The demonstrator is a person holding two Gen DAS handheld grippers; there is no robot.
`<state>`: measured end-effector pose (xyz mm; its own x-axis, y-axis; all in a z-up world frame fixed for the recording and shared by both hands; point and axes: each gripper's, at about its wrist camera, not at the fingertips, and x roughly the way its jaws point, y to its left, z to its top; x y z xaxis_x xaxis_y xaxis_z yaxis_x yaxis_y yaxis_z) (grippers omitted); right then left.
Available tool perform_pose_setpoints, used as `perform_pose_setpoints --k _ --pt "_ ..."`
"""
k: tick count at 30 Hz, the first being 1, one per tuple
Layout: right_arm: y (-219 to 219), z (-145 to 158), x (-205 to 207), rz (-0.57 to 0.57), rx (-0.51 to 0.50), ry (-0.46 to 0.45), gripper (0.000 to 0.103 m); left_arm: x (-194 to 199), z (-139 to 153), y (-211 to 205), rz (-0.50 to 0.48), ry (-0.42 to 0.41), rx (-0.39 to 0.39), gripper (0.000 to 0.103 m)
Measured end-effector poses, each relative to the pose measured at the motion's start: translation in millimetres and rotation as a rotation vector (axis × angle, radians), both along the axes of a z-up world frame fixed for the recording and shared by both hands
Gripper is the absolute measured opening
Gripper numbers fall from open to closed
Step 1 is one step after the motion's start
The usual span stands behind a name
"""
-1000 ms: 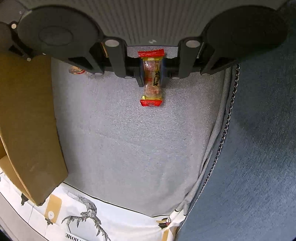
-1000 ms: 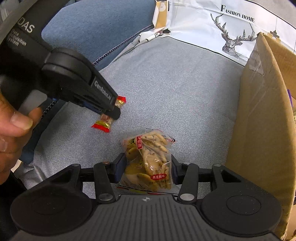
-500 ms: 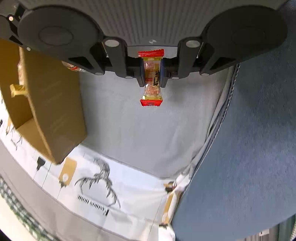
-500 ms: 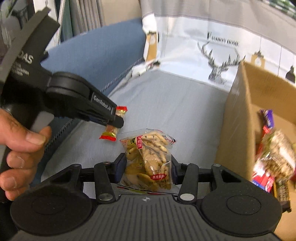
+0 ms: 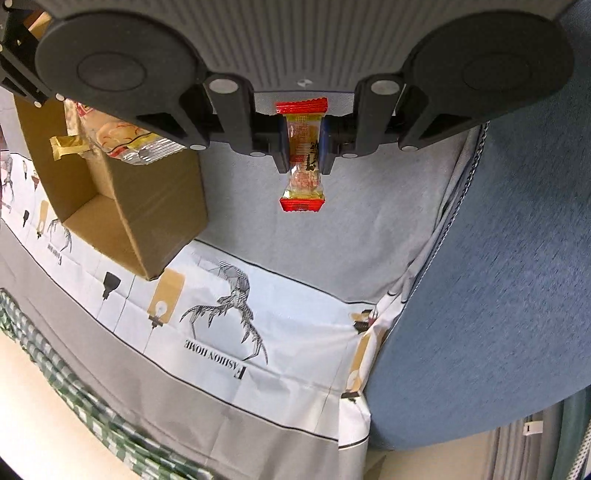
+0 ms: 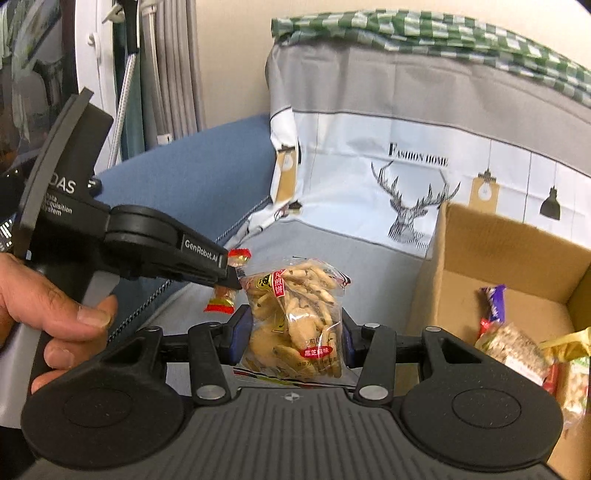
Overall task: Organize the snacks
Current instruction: 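Lift and carry the red-gold candy and cookie bag over the box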
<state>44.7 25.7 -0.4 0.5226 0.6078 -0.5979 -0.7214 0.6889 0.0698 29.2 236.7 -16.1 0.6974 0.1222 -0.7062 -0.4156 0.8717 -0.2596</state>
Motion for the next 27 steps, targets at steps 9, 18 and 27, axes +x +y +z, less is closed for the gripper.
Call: perform_pose_setpoints --k 9,18,27 --pt "-3.3 -0.8 1.1 -0.012 0.005 -0.006 0.049 1.2 0.0 -5.0 -0.014 -0.011 0.015 0.017" --pt "-1.1 0.6 -1.1 -0.011 0.003 -0.010 0.049 1.1 -0.5 -5.7 -0.015 -0.016 0.018 0.017" --pt "-2.6 5.3 -0.5 -0.020 0.013 -0.020 0.049 0.0 4.4 -9.6 -0.018 -0.036 0.022 0.017"
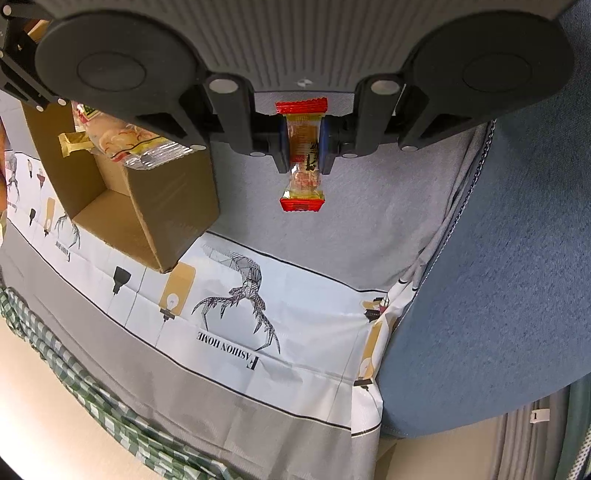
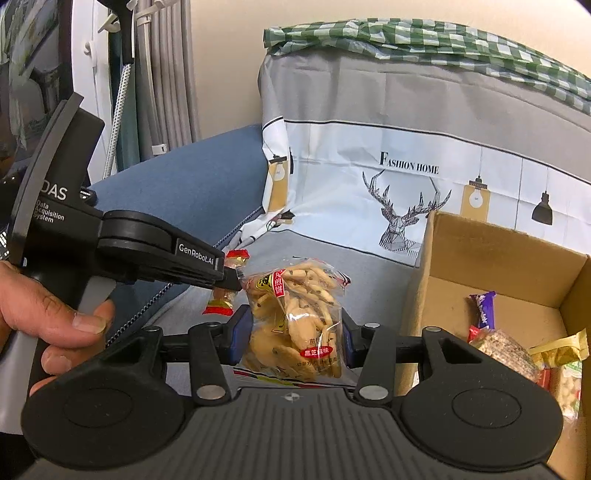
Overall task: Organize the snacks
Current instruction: 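Lift and carry the red-gold candy and cookie bag over the box, then hold the red-gold candy and cookie bag above the box with both tools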
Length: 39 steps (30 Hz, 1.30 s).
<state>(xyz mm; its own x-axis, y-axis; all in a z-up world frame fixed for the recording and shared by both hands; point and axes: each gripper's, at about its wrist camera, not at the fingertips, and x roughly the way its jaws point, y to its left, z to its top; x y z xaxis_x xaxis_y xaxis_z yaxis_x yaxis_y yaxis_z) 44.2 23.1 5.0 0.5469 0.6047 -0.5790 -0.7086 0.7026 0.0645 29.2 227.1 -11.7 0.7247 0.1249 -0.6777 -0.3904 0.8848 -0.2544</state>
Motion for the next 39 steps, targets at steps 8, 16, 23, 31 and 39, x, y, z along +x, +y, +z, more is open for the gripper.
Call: perform_pose_setpoints --k 8,16,23,31,39 --pt "-14 11 0 -0.028 0.025 -0.033 0.049 0 9 -9 -0.012 -0.024 0.009 0.017" --pt "-38 15 6 -0.071 0.049 -0.048 0.049 2 13 -25 -0.039 -0.050 0.026 0.017" --pt "-63 19 14 -0.116 0.082 -0.069 0.049 -1 24 -43 -0.083 -0.120 0.022 0.017" --pt "-97 22 29 -0.200 0.106 -0.085 0.049 3 38 -80 -0.173 -0.234 0.013 0.017" --pt "-131 20 46 -0.318 0.122 -0.089 0.049 12 39 -125 -0.292 -0.296 0.043 0.017"
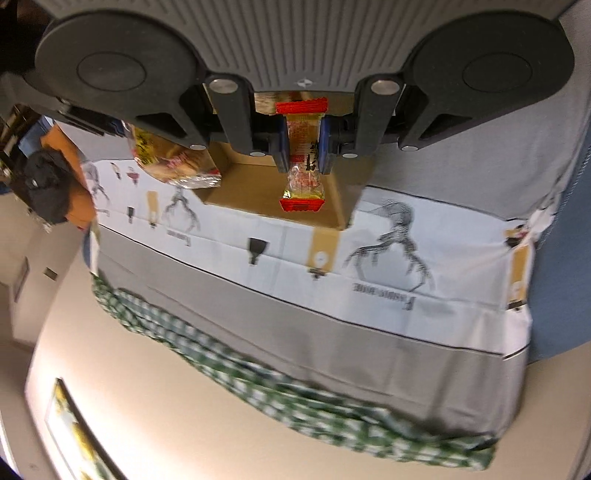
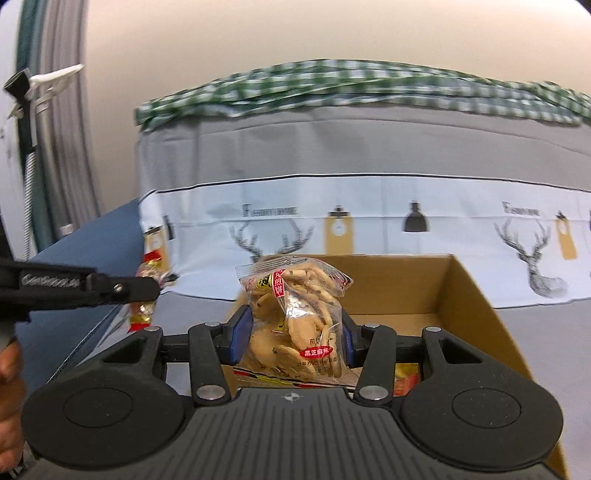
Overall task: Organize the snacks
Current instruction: 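Hold the red-gold candy and cookie bag above the box with both tools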
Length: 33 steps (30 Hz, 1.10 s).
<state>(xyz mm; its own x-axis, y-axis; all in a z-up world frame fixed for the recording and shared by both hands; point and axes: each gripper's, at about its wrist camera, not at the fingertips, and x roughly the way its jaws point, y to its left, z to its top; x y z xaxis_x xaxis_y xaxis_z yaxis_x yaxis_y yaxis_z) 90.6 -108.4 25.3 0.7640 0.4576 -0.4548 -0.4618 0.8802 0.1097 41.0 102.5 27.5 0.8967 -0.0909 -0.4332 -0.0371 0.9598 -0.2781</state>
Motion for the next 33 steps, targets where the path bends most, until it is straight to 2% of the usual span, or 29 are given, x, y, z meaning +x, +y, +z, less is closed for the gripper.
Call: perform_pose_setpoints --k 3,13,23,33 --pt "-11 0 6 -0.042 0.002 0.000 0.049 3 -1 -13 -0.033 -0.015 0.016 0.017" --pt "-37 -4 21 -0.142 0.022 0.012 0.049 14 -9 -45 -0.107 -0.027 -0.005 0.017" --pt "-41 -5 24 -0.163 0.030 0.010 0.049 22 -21 -70 -0.160 -0.016 0.017 0.017" --pt "-50 -3 25 -0.196 0.034 0.004 0.049 27 -28 -82 -0.170 -0.009 0.025 0.017"
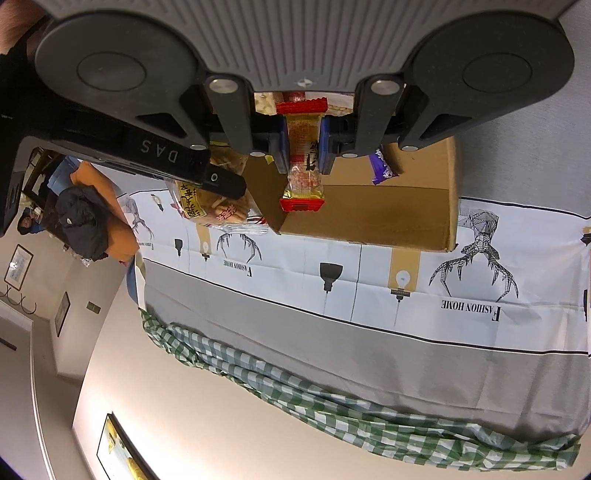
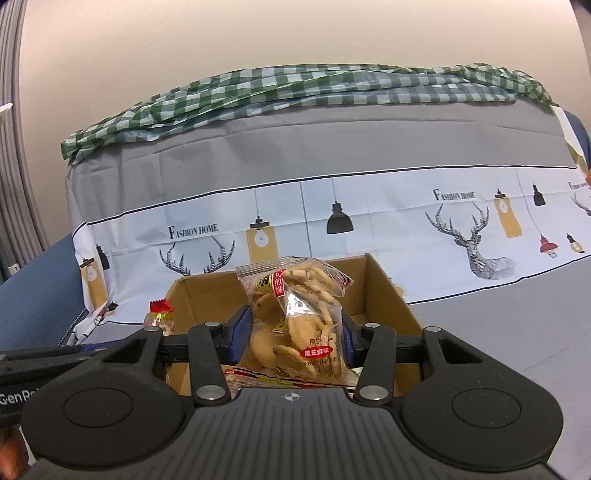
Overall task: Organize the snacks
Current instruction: 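Hold the red-gold candy and cookie bag above the box with both tools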
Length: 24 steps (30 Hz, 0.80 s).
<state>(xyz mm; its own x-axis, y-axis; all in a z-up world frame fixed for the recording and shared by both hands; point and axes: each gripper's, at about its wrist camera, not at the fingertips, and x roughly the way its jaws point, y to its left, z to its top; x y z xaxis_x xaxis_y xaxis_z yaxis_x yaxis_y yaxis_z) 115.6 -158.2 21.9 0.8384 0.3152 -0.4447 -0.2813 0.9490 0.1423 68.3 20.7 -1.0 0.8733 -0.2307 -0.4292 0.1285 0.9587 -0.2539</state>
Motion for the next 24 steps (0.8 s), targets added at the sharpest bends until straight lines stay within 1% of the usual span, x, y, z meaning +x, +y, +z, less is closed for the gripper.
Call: perform_pose_setpoints --k 9,22,23,24 --pt "-7 0 2 -0.036 0.000 -0.001 0.049 2 -4 -10 -0.030 -0.009 0.016 0.017" --pt "-13 1 2 -0.051 0.014 -0.006 0.049 3 -7 -15 -0.054 -0.014 0.025 0.017" --pt "-13 0 2 -0.051 0.014 -0.004 0.049 3 -7 -15 -0.060 -0.008 0.021 0.018" --pt "-13 0 3 -0.046 0.014 0.004 0.051 4 -8 -15 -0.066 0.000 0.020 0.026"
